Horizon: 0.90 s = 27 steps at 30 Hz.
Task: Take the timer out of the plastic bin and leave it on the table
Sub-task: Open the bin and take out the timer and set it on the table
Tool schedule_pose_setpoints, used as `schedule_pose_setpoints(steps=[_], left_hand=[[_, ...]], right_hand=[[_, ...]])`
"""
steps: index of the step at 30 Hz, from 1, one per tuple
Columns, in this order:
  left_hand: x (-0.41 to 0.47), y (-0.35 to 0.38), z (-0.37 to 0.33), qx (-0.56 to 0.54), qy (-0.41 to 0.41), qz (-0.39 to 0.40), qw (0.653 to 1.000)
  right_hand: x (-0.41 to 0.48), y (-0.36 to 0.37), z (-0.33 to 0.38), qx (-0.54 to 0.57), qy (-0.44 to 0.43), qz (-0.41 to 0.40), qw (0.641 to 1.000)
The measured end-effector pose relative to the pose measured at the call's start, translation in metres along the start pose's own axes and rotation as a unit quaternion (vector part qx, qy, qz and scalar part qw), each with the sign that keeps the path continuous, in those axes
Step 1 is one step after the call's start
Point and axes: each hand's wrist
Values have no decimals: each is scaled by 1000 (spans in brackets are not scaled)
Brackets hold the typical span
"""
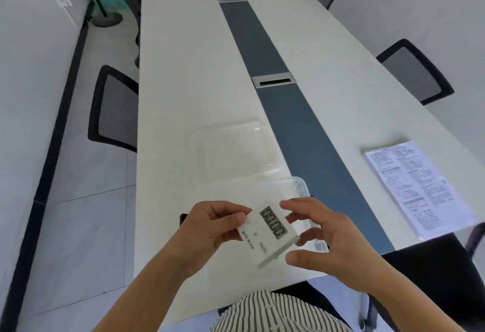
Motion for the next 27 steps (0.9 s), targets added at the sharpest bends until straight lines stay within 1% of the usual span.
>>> schedule_pose_setpoints(steps=[3, 5, 7, 8, 9, 10, 11, 13, 14, 16, 18, 19, 20, 22, 25, 27], left_hand=[[23, 14, -3, 30, -40, 63, 997], [42, 24, -2, 43, -67, 81, 994], [64, 36, 1, 61, -85, 63, 993], [77, 43, 4, 91, -84, 39, 992], [92, 48, 9, 143, -78, 4, 987], [106, 53, 14, 209, -70, -36, 975], [120, 57, 18, 279, -64, -76, 955], [145, 64, 24, 403, -51, -133, 904], [157, 65, 28, 453, -47, -151, 878], [180, 62, 37, 542, -52, -173, 820], [197, 56, 50, 620, -78, -182, 759], [202, 53, 56, 643, -98, -180, 738], [206, 51, 62, 659, -120, -175, 721], [208, 48, 72, 672, -160, -164, 704], [207, 48, 77, 684, -171, -167, 689], [208, 47, 78, 689, -168, -172, 684]], right_hand=[[-7, -23, -5, -5, 26, 34, 999], [-9, -38, -12, 1, 40, 39, 998], [-10, -56, -24, 8, 54, 27, 998], [-9, -67, -32, 19, 63, 14, 998], [-6, -80, -43, 33, 72, -11, 997], [-2, -94, -54, 47, 80, -48, 995], [4, -109, -68, 55, 92, -97, 990], [23, -144, -100, 55, 129, -194, 971], [34, -162, -116, 51, 149, -227, 961], [60, -195, -151, 50, 186, -264, 945], [87, -218, -180, 44, 221, -279, 934], [99, -225, -191, 32, 234, -281, 930], [109, -230, -200, 17, 245, -282, 927], [126, -234, -213, -20, 275, -280, 920], [135, -232, -226, -65, 311, -275, 907], [134, -231, -229, -89, 320, -265, 905]])
Point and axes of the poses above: each hand's wrist, its own x-axis towards the middle knuckle, its own y-axis out of the palm, z = x × y, and after that the axes turned 10 degrees about z, right-handed
